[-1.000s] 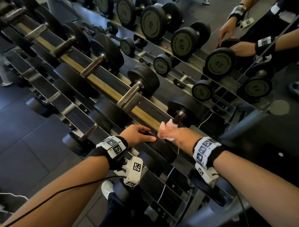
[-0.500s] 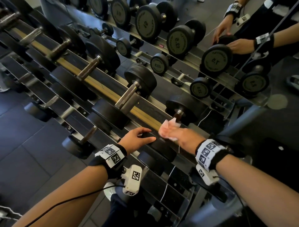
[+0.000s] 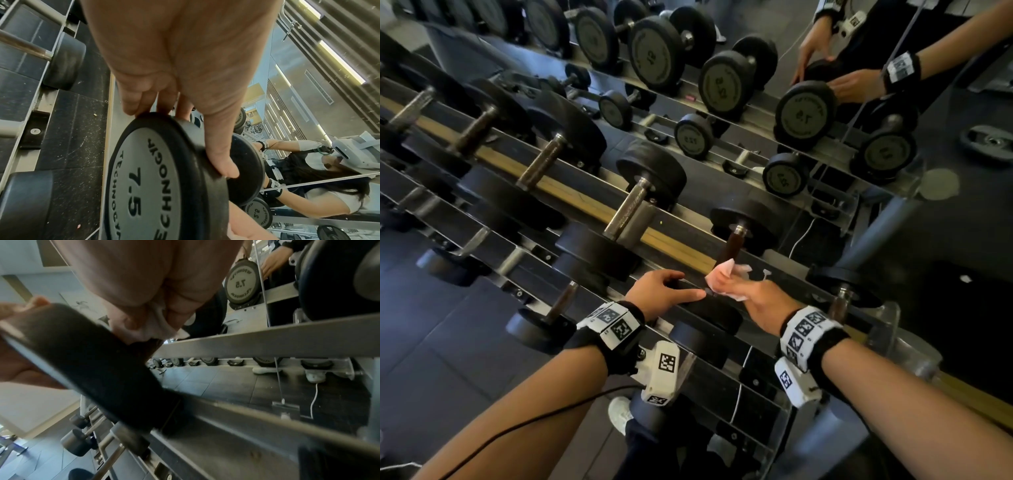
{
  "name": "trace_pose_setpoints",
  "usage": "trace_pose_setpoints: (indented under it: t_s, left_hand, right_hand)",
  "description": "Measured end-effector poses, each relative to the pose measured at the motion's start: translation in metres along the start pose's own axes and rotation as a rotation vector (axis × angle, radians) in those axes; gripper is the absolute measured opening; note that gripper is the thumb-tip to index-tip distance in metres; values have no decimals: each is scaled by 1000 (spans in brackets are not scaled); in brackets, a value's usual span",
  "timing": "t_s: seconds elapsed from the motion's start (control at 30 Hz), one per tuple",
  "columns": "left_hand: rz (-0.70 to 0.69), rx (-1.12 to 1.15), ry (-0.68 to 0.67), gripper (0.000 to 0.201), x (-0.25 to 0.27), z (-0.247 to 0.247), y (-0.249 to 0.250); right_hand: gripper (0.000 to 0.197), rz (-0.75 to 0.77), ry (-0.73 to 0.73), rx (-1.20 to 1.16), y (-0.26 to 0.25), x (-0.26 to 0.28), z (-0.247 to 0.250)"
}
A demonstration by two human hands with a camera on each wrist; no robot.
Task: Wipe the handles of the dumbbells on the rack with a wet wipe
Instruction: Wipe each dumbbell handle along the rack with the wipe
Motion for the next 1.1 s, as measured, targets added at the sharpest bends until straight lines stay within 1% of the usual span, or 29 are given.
trace_pose_setpoints:
  t_s: [0.03,0.07,0.1,0.13,0.17,0.2,0.23,0.27,0.33,0.4,0.47,0.5,0.57,0.63,0.67,0.73,0.77,0.83,0.87,0.9,0.97,1.0,1.03,1.07,1.1]
  left_hand:
    - [7,-6,-8,79,-1,2,1]
    - [13,-9,-17,78,-2,3,3]
    - [16,-11,-24,77,-3,4,3]
    - [14,-12,-31,77,-3,5,3]
    - [7,-8,-35,76,-4,5,3]
    - [0,-1,-38,76,-3,5,1]
    - [-6,3,-40,76,-3,5,0]
    - [-10,6,-43,76,-2,5,-1]
    - [-17,16,-46,77,-2,5,-3]
    - [-22,26,-53,79,-2,5,-4]
    - [-23,37,-63,80,-3,6,-5]
    - [-23,41,-67,80,-3,6,-5]
    - [-23,40,-71,83,-4,6,-6]
    - [-24,35,-70,82,-5,6,-6]
    - [-24,31,-70,82,-5,7,-6]
    - [-22,34,-77,87,-6,7,-5]
    - [-20,34,-81,89,-6,8,-4]
    - [-16,30,-87,85,-7,8,-1]
    - [-16,36,-92,79,-7,9,1]
    - [-19,45,-101,74,-8,9,1]
    - [-23,48,-115,69,-9,10,1]
    - [-25,46,-112,68,-9,9,0]
    - [-27,48,-104,68,-9,9,-1]
    - [-30,51,-91,69,-9,8,-2]
    - [-33,54,-77,70,-8,7,-3]
  right_hand:
    - [36,0,-15,-5,-4,-4,4]
    - [52,-28,81,-72,-4,-6,7]
    - [57,-40,79,17,5,-8,10]
    - [55,-65,130,-80,4,-7,12]
    - [47,-54,213,-124,8,-6,13]
    - [39,-90,323,-254,11,-6,13]
    - [35,-126,416,-340,16,-6,13]
    - [33,-148,502,-397,17,-6,14]
    - [29,-170,602,-457,17,-12,17]
    - [22,-165,610,-542,13,-24,16]
    - [19,-195,546,-659,8,-35,9]
    - [20,-219,510,-657,9,-37,4]
    - [28,-239,427,-514,9,-32,-5]
    - [35,-221,319,-496,7,-23,-16]
    - [35,-187,238,-565,7,-18,-22]
    - [27,-143,131,-763,5,-8,-33]
    - [26,-154,109,-765,4,-3,-32]
    - [29,-197,82,-567,1,2,-19]
    - [28,-208,112,-469,0,4,-10]
    - [24,-188,200,-472,1,4,-1]
    - [28,-115,480,-612,3,3,17]
    - [30,-115,593,-605,2,2,25]
    - [30,-112,624,-578,-1,-1,29]
    - [29,-99,580,-534,-5,-5,29]
    - [27,-98,508,-545,-8,-11,25]
Point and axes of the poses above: each hand's wrist, its own x-axis away from the middle knuckle, its own z-axis out of the back of the hand, y = z × x, the point moved 1 cm from there along -x, towards the middle knuckle, and after that the axes turned 15 degrees about -y, right-handed, at the moved point
